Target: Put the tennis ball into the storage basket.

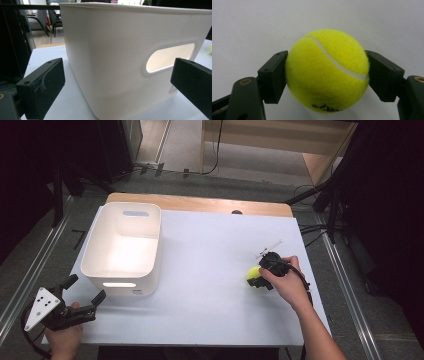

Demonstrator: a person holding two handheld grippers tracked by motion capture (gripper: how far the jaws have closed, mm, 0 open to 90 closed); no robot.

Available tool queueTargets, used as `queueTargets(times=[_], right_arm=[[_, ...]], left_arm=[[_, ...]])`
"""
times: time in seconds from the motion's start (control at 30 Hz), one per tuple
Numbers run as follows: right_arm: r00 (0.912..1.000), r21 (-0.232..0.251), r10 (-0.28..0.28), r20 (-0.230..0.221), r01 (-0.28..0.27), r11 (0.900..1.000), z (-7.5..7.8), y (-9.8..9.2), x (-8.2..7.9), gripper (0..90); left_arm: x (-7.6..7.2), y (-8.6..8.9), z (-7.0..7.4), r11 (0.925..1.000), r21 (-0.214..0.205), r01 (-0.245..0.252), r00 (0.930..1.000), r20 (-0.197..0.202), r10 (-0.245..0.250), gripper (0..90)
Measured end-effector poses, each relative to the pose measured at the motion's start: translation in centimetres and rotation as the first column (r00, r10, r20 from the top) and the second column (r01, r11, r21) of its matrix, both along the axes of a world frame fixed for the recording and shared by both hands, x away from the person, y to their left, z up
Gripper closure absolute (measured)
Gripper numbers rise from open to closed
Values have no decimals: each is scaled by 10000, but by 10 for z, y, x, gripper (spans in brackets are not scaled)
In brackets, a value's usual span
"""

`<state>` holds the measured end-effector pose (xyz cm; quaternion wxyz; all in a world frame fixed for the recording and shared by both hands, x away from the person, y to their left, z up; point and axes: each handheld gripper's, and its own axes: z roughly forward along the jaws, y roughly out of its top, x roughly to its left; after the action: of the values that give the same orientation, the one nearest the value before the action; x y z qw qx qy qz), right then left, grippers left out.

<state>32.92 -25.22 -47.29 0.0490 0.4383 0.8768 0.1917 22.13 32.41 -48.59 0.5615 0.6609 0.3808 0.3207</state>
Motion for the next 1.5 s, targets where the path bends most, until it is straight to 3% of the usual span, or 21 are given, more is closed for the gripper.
queueTargets(times=[1.0, 1.5], right_arm=[[9954, 94, 869, 405, -873, 9961, 27, 22, 7, 226], [9929, 98, 1133, 369, -1137, 9935, 39, 36, 11, 227]], left_arm=[[0, 0, 0, 10000, 24, -3, 10000, -14, 3, 0], [0, -1, 0, 9999, 106, 32, 10000, -11, -32, 0]])
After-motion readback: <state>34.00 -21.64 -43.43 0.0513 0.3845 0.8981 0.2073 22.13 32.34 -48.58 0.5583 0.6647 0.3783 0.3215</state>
